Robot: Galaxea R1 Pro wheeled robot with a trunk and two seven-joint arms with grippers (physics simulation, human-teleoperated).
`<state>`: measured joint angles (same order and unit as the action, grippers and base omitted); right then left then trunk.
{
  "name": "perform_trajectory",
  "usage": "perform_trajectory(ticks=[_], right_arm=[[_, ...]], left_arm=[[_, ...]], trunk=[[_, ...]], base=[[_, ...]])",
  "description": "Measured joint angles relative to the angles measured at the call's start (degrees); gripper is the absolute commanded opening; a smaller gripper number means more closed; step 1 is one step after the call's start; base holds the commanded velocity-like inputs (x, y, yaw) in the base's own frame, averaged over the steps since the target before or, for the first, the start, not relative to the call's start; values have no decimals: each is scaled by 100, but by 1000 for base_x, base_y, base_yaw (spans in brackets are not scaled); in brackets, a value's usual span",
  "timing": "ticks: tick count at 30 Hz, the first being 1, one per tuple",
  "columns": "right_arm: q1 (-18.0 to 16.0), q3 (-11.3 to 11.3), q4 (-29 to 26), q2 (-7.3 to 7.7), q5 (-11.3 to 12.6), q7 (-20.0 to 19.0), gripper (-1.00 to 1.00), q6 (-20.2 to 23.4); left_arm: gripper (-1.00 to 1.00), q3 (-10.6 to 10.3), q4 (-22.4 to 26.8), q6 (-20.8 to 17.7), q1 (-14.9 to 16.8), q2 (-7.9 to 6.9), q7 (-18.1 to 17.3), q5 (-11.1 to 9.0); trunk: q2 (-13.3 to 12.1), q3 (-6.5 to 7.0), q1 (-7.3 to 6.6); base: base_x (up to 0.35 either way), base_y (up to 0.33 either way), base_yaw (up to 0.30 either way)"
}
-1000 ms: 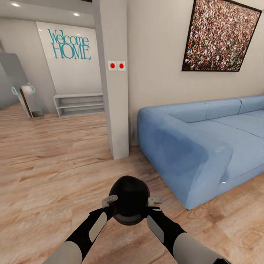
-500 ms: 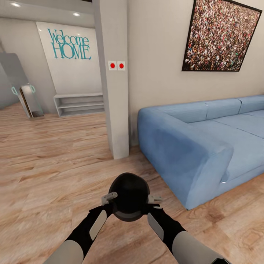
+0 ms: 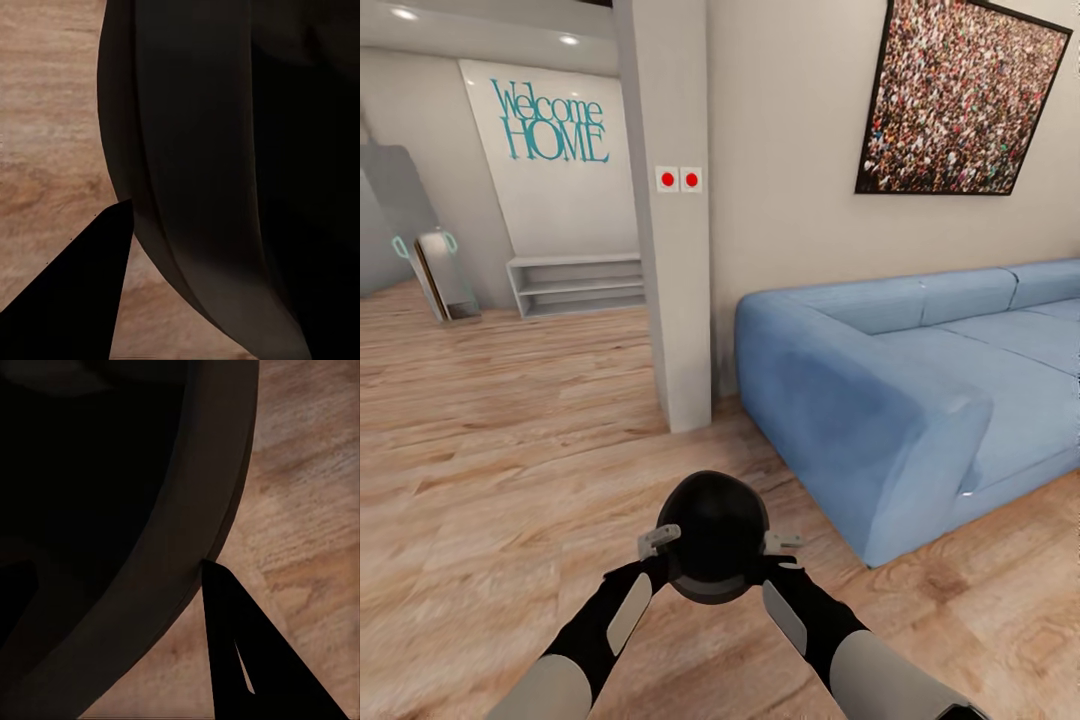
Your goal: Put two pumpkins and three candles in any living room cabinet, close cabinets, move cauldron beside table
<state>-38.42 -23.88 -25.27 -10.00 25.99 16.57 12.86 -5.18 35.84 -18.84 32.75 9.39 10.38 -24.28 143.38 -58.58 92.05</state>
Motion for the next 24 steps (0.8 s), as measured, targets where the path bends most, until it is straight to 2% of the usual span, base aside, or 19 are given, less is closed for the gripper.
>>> perform_trajectory(ticks=[2, 3, 4, 5, 6, 24], right_arm=[[0, 2, 0, 0, -6, 0, -100, 1], [-4, -532, -73, 63, 576, 184, -100, 2], [-4, -584, -5, 21, 600, 239, -100, 13], [4, -621, 20, 50, 688, 216, -100, 12], [0, -586, 19, 80, 675, 168, -100, 10], [-2, -573, 10, 81, 655, 148, -100, 9]], left_arm=[[-100, 38, -7, 1, 0, 11, -16, 38], [-100, -769, 102, -15, -10, -290, 268, -914], [-100, -824, 101, -3, -63, -335, 263, -1031], [-100, -790, 57, -17, -61, -296, 275, -962], [-100, -787, -2, -14, -6, -258, 293, -917], [-100, -790, 13, -14, -4, -262, 302, -924]], trunk=[[0, 0, 0], [0, 1, 0], [0, 1, 0], [-1, -1, 1], [0, 0, 1], [0, 0, 0]], base=[[-142, 0, 0], [-148, 0, 0], [-150, 0, 0], [-151, 0, 0], [-152, 0, 0], [-153, 0, 0]])
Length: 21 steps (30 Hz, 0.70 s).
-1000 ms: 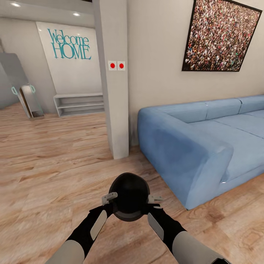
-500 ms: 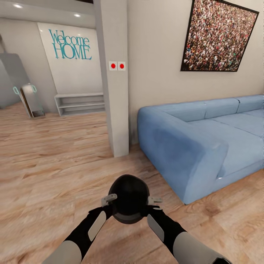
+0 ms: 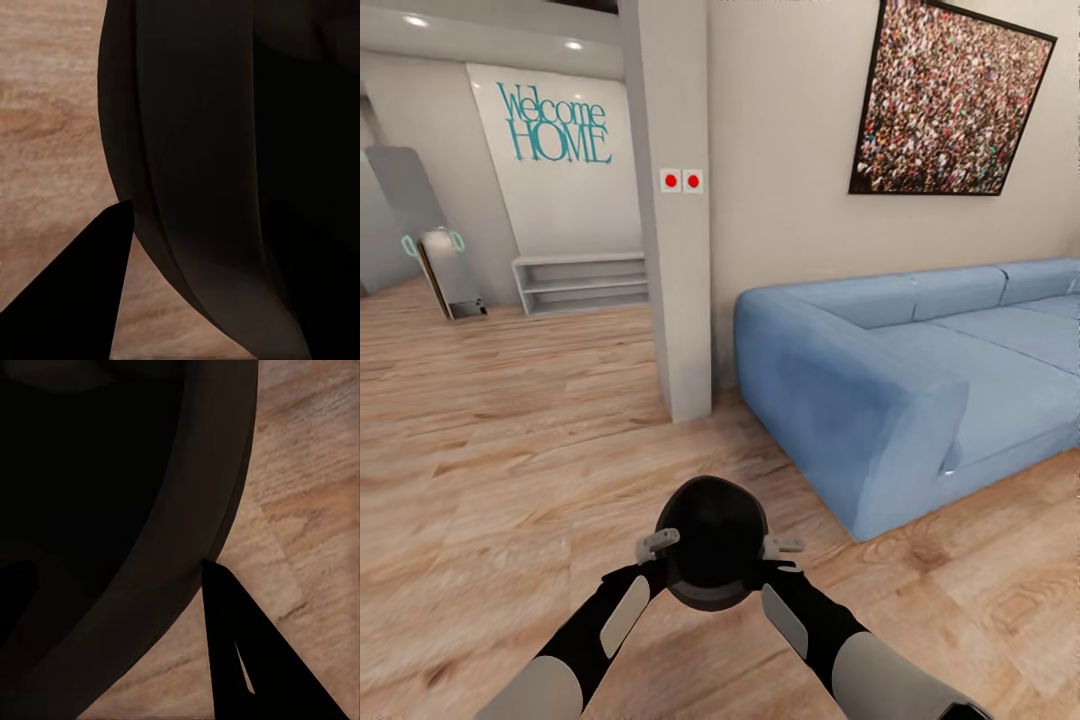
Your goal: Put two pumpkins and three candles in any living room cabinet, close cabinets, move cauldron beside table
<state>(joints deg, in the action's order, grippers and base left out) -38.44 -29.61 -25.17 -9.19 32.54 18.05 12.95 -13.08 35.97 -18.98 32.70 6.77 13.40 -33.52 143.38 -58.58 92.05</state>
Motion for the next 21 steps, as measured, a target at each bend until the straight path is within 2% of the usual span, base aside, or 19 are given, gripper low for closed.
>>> perform_trajectory(ticks=[21], right_arm=[[0, 3, 1, -5, -8, 5, -100, 1]], left_arm=[[-100, 7, -2, -1, -1, -1, -6, 0]], trunk=[[0, 0, 0]], base=[[-155, 0, 0]])
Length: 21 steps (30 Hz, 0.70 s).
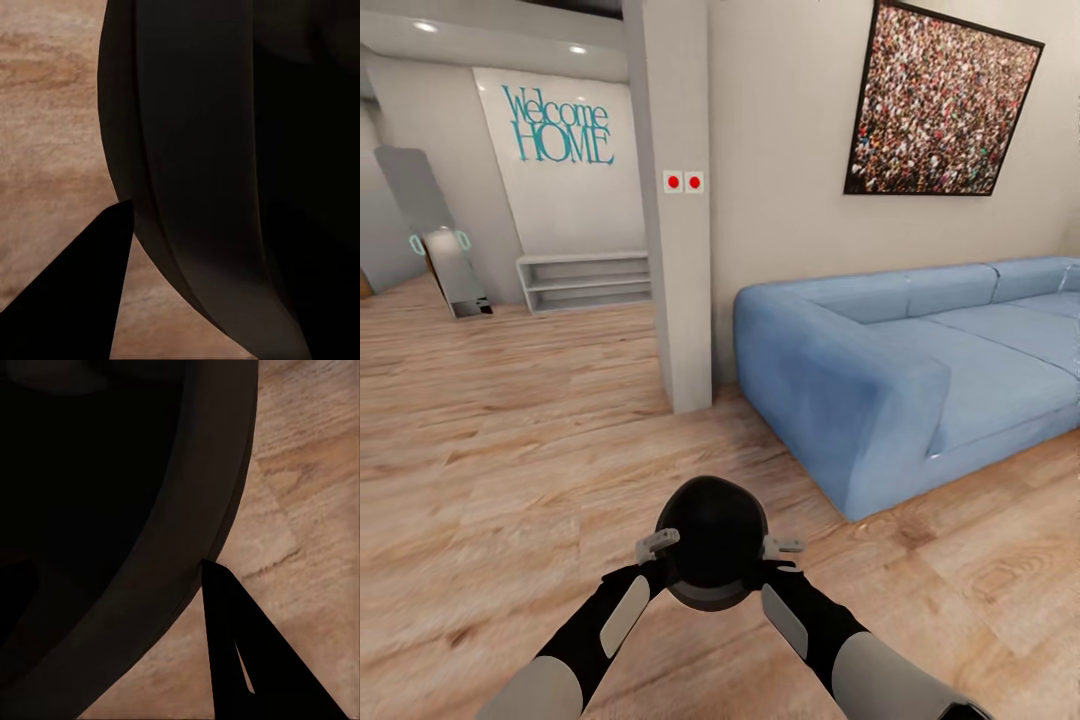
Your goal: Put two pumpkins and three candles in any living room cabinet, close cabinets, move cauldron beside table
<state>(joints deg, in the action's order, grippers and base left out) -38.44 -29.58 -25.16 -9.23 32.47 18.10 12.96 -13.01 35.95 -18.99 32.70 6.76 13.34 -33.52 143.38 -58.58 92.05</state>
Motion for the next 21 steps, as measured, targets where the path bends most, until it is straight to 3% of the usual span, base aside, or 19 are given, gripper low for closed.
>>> perform_trajectory(ticks=[13, 21], right_arm=[[0, -1, -4, -1, 8, 7, -100, 3], [1, -3, -3, -9, -1, 20, -100, -1]], left_arm=[[-100, 3, -5, 0, 1, -1, -9, 2], [-100, 6, -9, 0, 2, -5, -22, 7]], trunk=[[0, 0, 0], [0, 12, -1]], base=[[-157, 0, -27], [-123, 0, -198]])
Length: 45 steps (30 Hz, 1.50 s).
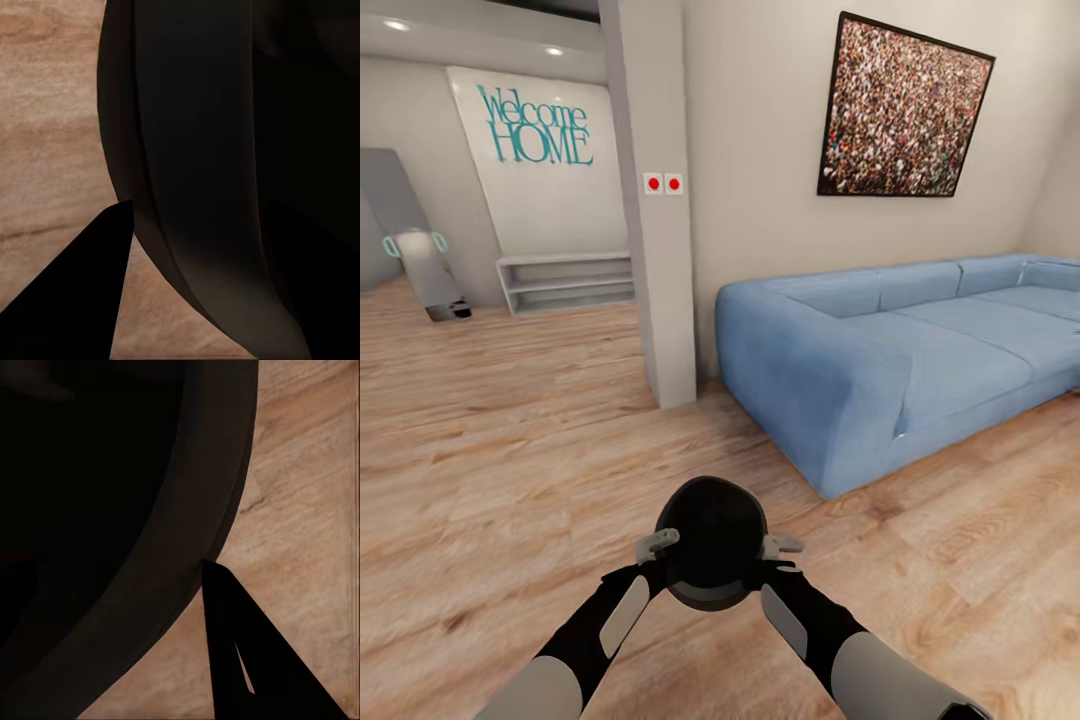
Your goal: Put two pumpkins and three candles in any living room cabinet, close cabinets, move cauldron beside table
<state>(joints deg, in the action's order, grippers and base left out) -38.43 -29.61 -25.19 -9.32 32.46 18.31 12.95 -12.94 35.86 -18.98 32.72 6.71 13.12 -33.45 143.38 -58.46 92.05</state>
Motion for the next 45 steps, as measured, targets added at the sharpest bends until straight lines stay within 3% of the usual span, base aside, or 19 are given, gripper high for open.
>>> perform_trajectory(ticks=[27, 45], right_arm=[[0, 2, -1, 4, 3, -8, -100, 1], [0, 4, 1, 2, -2, -6, -100, -1]], left_arm=[[-100, -6, 4, 1, 0, 3, 13, -7], [-100, -2, 1, 1, 0, 2, 6, -3]], trunk=[[0, 82, -1], [0, 144, 0]], base=[[-4, 0, -248], [-98, 0, -248]])
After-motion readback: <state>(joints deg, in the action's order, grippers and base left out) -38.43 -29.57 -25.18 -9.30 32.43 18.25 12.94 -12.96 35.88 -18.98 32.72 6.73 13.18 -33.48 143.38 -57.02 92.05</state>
